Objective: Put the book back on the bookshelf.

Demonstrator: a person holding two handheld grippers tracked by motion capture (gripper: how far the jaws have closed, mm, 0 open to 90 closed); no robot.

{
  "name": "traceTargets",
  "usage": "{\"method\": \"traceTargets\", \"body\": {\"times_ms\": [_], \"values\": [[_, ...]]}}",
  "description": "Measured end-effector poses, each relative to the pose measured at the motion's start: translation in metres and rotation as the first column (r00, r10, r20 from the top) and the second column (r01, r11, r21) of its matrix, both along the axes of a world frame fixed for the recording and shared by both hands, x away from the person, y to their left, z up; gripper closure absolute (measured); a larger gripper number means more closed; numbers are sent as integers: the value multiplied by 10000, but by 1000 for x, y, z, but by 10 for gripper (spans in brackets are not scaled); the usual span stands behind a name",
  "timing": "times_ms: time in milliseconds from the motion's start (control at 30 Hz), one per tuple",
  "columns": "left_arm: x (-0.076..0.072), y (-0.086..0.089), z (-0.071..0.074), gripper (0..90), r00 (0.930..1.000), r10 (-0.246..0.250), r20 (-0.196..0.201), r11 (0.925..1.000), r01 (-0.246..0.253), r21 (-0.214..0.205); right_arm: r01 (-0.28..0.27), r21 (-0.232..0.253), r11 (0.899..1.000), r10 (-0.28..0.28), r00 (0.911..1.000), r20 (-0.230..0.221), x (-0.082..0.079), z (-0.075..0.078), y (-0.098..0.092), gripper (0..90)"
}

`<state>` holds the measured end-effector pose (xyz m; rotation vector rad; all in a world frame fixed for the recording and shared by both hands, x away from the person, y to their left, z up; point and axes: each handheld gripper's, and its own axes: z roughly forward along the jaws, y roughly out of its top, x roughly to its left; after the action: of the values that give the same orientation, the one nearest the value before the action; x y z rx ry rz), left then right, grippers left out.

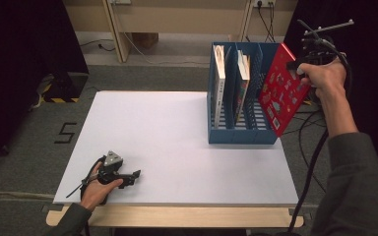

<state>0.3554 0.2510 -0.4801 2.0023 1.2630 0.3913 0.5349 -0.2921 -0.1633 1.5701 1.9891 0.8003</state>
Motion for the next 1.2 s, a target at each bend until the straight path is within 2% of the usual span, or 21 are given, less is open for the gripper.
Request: {"method": "traceTargets", "body": {"times_ms": [300,467,500,633,933,1200], "values": [[0,0,0,147,10000,-14,5,10000,14,-17,577,23,9983,-577,9981,224,32,2,7,787],[0,0,0,149,10000,-54,22,10000,54,-70,798,421,9959,-814,9960,360,44,-4,8,787],[0,0,0,149,10000,-61,18,10000,61,-75,906,631,9939,-931,9949,386,45,-5,7,788],[0,0,0,148,10000,-69,11,9999,69,-80,657,1038,9924,-713,9962,510,48,-15,4,788],[0,0,0,146,10000,-63,0,10000,63,-60,455,1287,9906,-521,9974,489,53,-35,-1,786],[0,0,0,146,10000,-66,-3,10000,66,-64,289,1475,9886,-392,9969,678,59,-46,-7,786]]}}
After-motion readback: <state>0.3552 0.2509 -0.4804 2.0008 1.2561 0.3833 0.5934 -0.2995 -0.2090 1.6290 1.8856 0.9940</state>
